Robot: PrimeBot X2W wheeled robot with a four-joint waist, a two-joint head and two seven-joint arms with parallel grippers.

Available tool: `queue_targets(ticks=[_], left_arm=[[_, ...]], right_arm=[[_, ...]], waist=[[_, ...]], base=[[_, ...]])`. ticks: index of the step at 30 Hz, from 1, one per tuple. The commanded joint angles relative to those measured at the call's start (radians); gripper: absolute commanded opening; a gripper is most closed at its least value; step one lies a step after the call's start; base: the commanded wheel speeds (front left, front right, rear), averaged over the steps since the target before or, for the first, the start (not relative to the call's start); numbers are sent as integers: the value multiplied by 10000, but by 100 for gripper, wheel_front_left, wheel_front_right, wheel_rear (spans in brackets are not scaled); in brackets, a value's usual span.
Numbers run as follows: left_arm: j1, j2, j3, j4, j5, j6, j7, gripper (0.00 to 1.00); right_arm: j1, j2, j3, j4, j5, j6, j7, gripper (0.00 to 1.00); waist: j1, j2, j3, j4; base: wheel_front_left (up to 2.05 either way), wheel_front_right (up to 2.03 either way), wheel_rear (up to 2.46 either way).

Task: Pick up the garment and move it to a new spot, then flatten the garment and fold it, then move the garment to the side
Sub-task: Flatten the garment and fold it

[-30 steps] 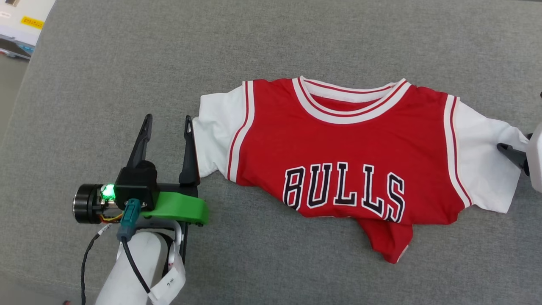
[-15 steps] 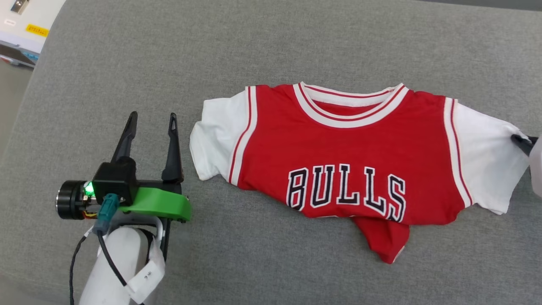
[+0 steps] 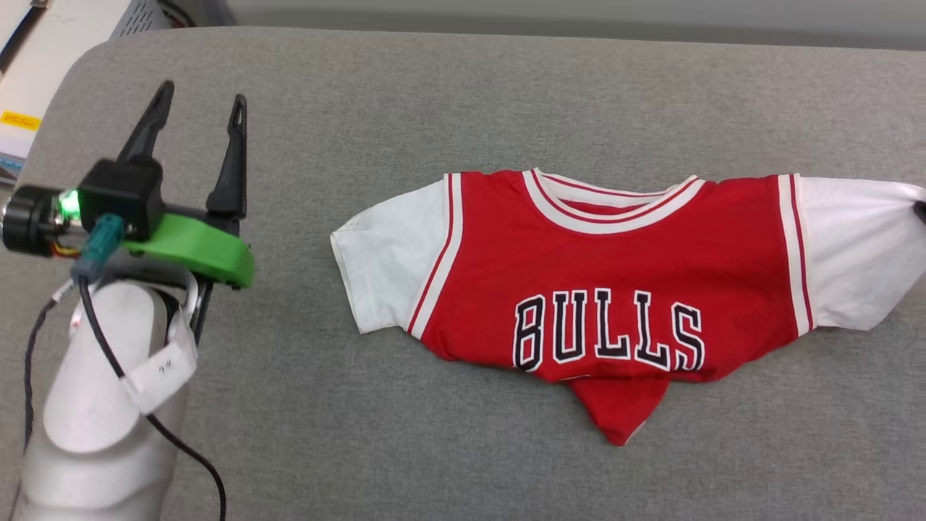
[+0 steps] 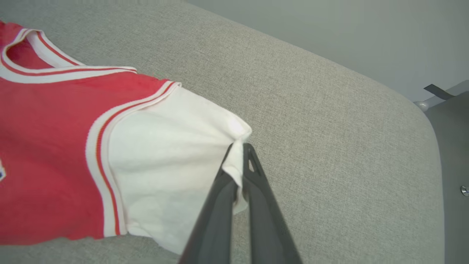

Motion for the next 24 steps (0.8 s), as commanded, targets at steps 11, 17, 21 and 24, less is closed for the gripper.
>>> queue_targets(ticks=[11,17,21,24], left_arm=[[-3036,1776,-4199,773,-3018,-251,4508,100],[-4185,2627,-6343,1021,-5403,-253,7268,100],[-4691,2839,-7096,1417,-6553,-253,8159,100],[-4882,2944,-7595,1914,-7227,-254,8635,100]], right_arm=[[960,320,-1257,-1072,-507,-7,156,0],[1134,540,-1746,-1487,-756,-7,479,0],[1182,649,-1969,-1722,-866,-7,693,0],[1139,781,-2006,-1858,-963,-7,787,0]], waist=[[-1,-1,164,-676],[-1,-1,478,-847],[-1,-1,711,-946],[-1,-1,858,-1090]], base=[[0,0,0],[0,0,0],[0,0,0],[0,0,0]])
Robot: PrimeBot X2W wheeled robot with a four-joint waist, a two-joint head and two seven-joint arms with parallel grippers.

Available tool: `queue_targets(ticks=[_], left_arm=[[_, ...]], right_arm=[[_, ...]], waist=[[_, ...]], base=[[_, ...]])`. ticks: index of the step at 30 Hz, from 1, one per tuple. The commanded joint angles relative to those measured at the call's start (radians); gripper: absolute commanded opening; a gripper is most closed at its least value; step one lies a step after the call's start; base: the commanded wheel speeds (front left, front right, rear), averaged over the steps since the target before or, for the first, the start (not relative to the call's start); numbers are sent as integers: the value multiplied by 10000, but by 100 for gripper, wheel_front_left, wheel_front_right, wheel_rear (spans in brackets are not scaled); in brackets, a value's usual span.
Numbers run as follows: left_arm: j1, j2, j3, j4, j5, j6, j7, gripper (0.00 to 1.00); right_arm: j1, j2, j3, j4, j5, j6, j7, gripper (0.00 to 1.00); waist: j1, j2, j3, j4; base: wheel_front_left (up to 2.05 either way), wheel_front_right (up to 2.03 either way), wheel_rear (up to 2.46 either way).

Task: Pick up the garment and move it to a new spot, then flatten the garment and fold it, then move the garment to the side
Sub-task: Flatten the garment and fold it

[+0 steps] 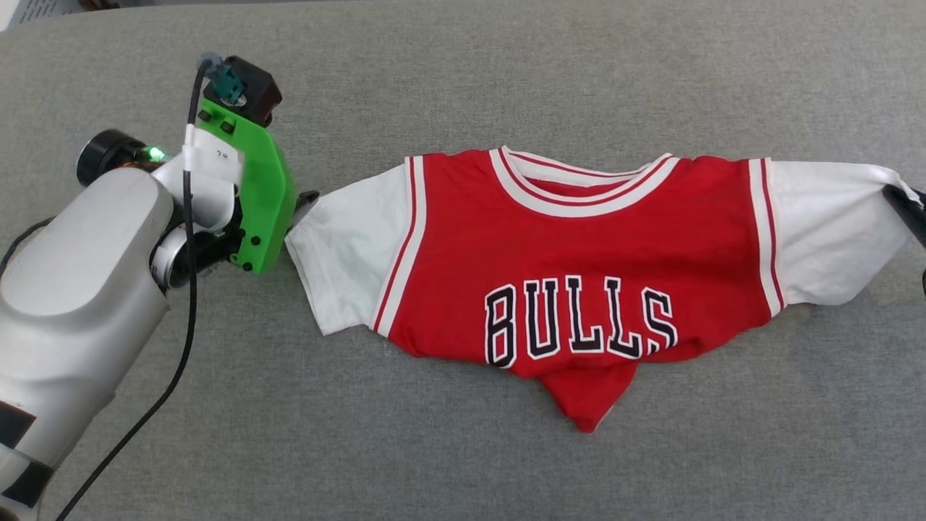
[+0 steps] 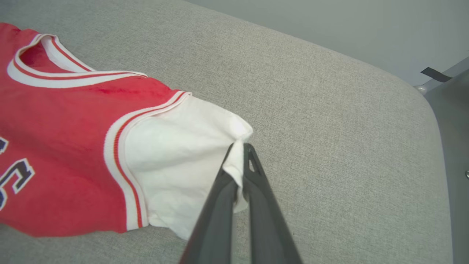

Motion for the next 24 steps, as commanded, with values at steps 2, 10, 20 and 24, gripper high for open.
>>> queue_targets(ticks=[2,10,20,24], left_arm=[[-222,130,-338,379,-406,-24,250,100],[-304,100,-1373,1428,-1185,-24,520,100],[-405,113,-3077,1875,-1500,-24,607,0],[-667,220,-3264,1940,-1648,-24,-102,0]], right_arm=[[4,138,11,-106,-88,-7,58,0],[-217,329,239,-125,-134,-7,87,0],[-586,363,712,119,-28,-7,-121,0],[-781,395,954,264,72,-7,-393,0]], waist=[[-1,-1,221,-228],[-1,-1,527,-478],[-1,-1,659,-522],[-1,-1,352,-463]], base=[[0,0,0],[0,0,0],[0,0,0],[0,0,0]])
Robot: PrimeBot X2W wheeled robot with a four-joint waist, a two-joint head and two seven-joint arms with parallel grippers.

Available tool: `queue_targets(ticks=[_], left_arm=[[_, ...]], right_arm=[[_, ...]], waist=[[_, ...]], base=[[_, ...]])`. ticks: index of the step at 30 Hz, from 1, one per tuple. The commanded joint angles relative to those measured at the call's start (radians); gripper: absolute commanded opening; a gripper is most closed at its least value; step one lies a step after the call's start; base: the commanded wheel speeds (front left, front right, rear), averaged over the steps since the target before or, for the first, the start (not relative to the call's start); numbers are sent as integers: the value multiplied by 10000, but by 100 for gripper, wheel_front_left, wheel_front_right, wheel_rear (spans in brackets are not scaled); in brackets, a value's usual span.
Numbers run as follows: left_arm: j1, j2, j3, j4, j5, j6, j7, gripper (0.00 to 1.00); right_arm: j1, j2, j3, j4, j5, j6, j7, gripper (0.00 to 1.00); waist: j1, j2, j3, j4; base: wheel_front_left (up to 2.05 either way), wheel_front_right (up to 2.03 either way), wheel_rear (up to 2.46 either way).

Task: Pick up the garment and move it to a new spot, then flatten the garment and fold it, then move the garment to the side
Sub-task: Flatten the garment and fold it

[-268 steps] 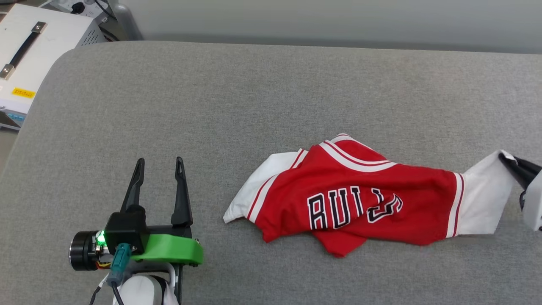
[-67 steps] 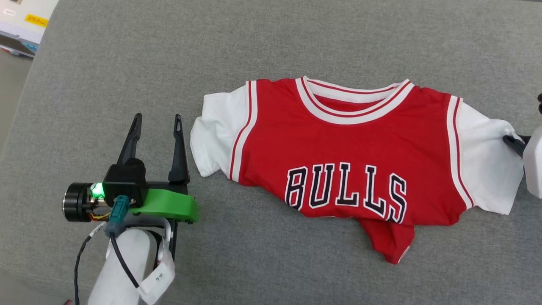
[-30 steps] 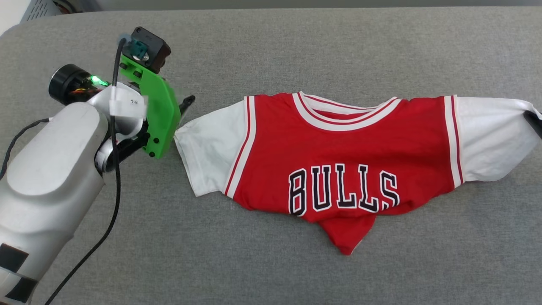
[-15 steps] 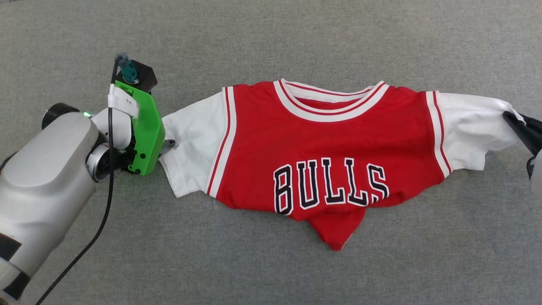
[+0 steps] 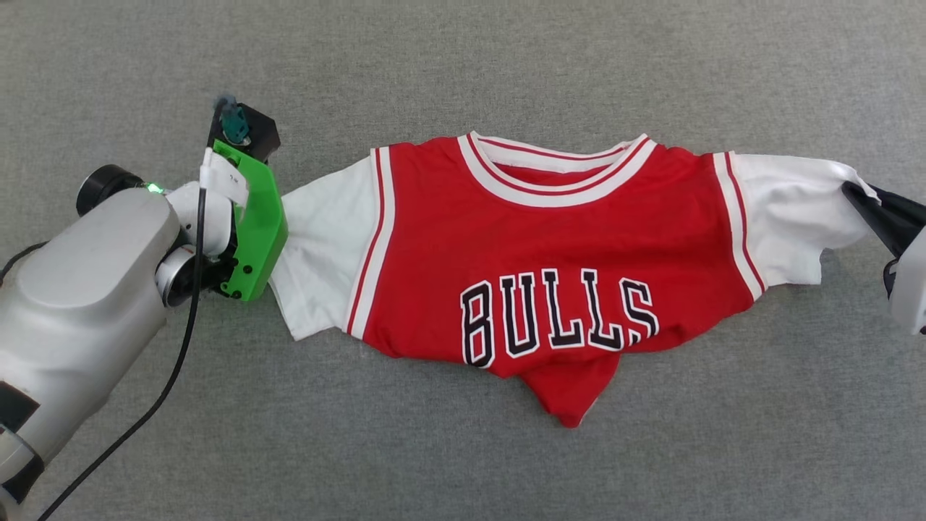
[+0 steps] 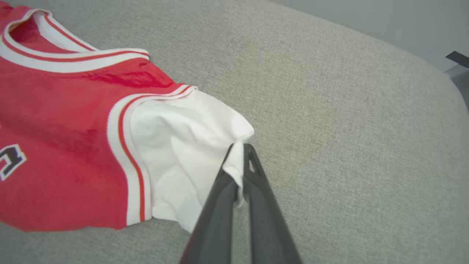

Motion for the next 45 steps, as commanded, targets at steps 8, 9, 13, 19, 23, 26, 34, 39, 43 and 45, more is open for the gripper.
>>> queue_targets(ticks=[8,9,13,19,23,26,34,39,43,45], left_arm=[[-500,409,-427,-576,430,-15,-2644,0],[-604,489,-436,-705,527,-15,-3045,0],[-1006,755,-381,-1245,951,-15,-4312,0],[-1659,982,42,-2353,1640,294,-5582,0],[-2110,1185,493,-3261,1889,784,-6092,0],[-2406,1301,803,-3796,1962,1106,-6276,0],[-3290,1255,1335,-4134,2173,1610,-6381,0],[-3944,1004,1613,-3655,2268,1653,-6549,0],[-4668,752,1812,-3028,2438,1572,-6721,0],[-5149,654,1879,-2697,2673,1508,-6875,0]], right_arm=[[-356,-87,142,383,347,-7,-869,0],[-370,-143,97,384,389,-7,-1014,0],[-398,-354,-140,341,462,-7,-1575,0],[-505,-780,-804,8,537,-7,-2125,0],[-645,-1049,-1318,-401,473,-7,-2257,0],[-859,-1159,-1660,-634,334,-7,-2277,0],[-2080,-946,-1992,-1037,-80,-7,-2081,0],[-3291,-647,-1623,-806,-391,-7,-1910,0],[-4578,-386,-1164,-281,-601,-7,-1772,0],[-5340,-214,-939,38,-752,-7,-1763,0]], waist=[[0,-1,-1086,395],[0,-1,-1197,444],[0,-1,-1558,618],[0,-1,-1997,856],[0,-1,-2219,926],[0,-1,-2332,938],[0,-1,-2232,917],[0,-1,-1818,833],[0,-1,-1263,797],[0,-1,-909,750]], base=[[0,0,0],[0,0,0],[0,0,0],[0,0,0],[0,0,0],[0,0,0],[0,0,0],[0,0,0],[0,0,0],[0,0,0]])
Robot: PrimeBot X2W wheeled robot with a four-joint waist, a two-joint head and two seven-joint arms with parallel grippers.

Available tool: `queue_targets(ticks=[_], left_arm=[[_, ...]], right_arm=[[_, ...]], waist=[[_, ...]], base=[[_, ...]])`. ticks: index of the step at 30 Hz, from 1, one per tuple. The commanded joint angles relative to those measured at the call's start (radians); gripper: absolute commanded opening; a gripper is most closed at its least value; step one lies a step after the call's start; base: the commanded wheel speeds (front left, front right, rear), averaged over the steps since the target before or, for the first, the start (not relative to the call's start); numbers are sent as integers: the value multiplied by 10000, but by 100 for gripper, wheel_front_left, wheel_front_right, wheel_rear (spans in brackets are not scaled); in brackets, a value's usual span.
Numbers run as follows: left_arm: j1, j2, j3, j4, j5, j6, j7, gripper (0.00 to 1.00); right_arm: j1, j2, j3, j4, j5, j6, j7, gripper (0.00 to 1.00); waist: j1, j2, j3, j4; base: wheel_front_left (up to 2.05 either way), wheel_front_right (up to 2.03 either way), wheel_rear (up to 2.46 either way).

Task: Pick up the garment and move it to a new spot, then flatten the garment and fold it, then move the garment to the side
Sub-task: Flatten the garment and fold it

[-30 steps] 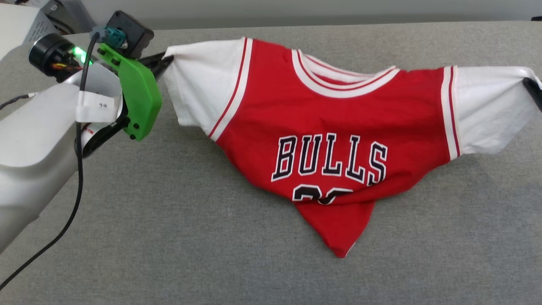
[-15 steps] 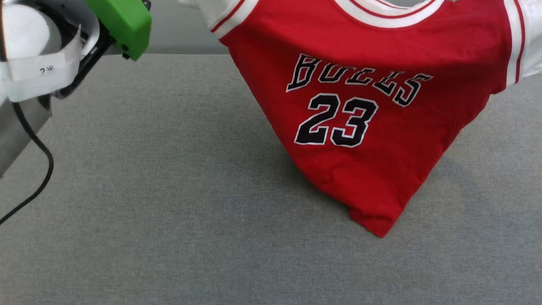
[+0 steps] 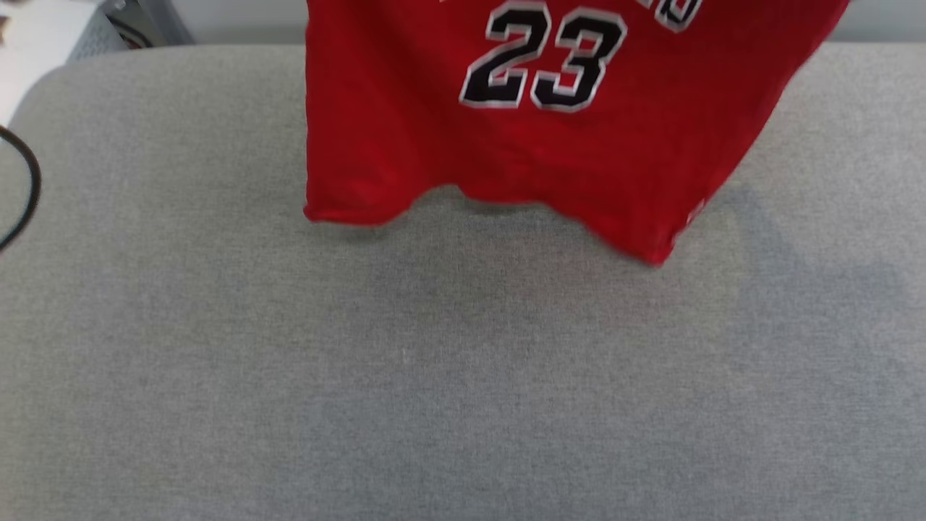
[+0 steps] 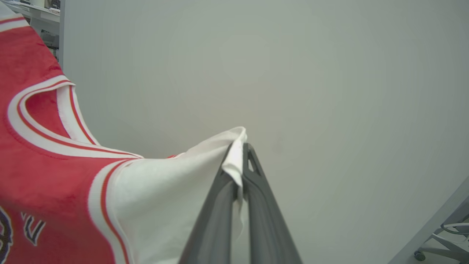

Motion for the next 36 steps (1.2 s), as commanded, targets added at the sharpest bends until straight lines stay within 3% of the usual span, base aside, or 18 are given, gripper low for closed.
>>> queue_targets(ticks=[1,13,21,28,36], left_arm=[[-502,-98,44,246,250,-57,-86,0],[-3222,-1215,500,3068,1299,-249,-1650,0],[-4077,-1910,843,4367,1538,-456,-2043,0],[-3366,-2227,1180,4558,1829,-622,-2077,0],[-897,-2077,1902,3924,2121,-658,-2080,0]], right_arm=[[-615,148,144,214,-181,-7,-11,0],[-5511,1603,895,3352,-2106,-7,-1068,0],[-7536,2349,1374,5308,-2759,-7,-1909,0],[-7480,2723,2440,6423,-2662,-7,-2618,0],[-5804,3069,3455,6798,-1818,-7,-3230,0]], waist=[[1,0,716,-103],[1,0,2641,-142],[1,0,3401,-248],[1,0,3624,-314],[1,0,3016,-405]], base=[[0,0,0],[0,0,0],[0,0,0],[0,0,0],[0,0,0]])
